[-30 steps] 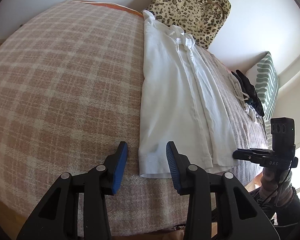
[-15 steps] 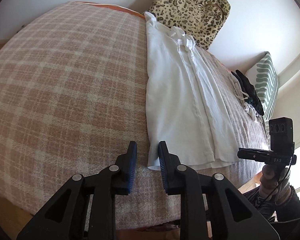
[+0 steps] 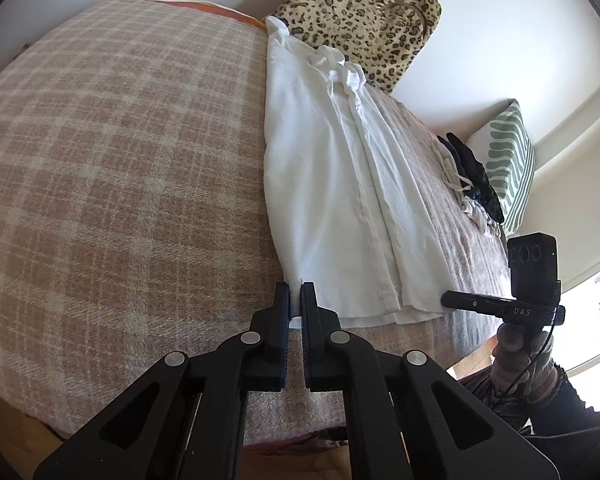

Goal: Fold small clothes
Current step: 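Lift the hem end with both grippers and fold it toward the collar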

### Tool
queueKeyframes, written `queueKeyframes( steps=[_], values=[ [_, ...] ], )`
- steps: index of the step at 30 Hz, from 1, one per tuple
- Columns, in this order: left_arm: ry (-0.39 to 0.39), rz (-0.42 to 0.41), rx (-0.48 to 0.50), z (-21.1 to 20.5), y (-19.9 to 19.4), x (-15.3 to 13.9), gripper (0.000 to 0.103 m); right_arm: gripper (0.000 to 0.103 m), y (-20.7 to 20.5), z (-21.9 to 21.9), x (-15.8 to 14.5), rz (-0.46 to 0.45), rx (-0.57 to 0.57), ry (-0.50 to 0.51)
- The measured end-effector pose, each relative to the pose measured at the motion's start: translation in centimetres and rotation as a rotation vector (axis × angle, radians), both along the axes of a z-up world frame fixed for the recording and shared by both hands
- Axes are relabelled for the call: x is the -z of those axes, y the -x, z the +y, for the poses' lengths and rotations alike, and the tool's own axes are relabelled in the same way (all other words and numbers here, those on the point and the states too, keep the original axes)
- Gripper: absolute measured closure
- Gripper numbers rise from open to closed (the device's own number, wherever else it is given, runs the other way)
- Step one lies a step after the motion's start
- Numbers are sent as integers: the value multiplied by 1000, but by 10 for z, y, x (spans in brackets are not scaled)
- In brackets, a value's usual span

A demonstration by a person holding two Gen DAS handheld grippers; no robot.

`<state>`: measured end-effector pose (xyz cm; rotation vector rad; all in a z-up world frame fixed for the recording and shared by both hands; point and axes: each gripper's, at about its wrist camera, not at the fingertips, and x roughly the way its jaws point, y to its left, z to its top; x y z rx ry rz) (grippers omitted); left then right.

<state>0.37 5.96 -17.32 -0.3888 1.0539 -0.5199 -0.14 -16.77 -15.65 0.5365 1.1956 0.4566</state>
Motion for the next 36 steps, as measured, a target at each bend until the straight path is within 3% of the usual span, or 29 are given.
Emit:
queueKeyframes(
  steps=[3, 5, 8, 10, 12, 13, 15, 25, 30, 36],
  values=[
    [-20, -8, -4, -1, 1, -2, 98, 96, -1, -4, 1, 1, -10, -11],
    [-23, 36, -23, 2, -3, 4, 83, 93, -1, -7, 1, 1, -16, -19],
    [-2, 78, -43, 5, -9, 11, 79, 81, -1, -4, 1, 0, -18, -42],
    [-3, 59, -26, 3, -11, 11, 81, 80, 0, -1, -1, -8, -24, -30],
    [-8, 41, 1, -2, -13, 9, 94, 82, -1, 3, -2, -14, -26, -22],
    [-12, 33, 11, -5, -14, 8, 100, 90, -1, 5, -3, -15, -27, -15],
    [2, 11, 30, -9, -14, 3, 100, 99, -1, 5, -2, -5, -31, -23],
    [109, -89, -6, -12, -48, -35, 99, 101, -19, -30, -28, -76, 82, -207],
    [114, -127, -25, -20, -78, -43, 99, 101, -42, -36, -41, -117, 116, -201],
    [90, -98, -57, -27, -109, -31, 99, 101, -73, -42, -40, -119, 147, -150]
  ],
)
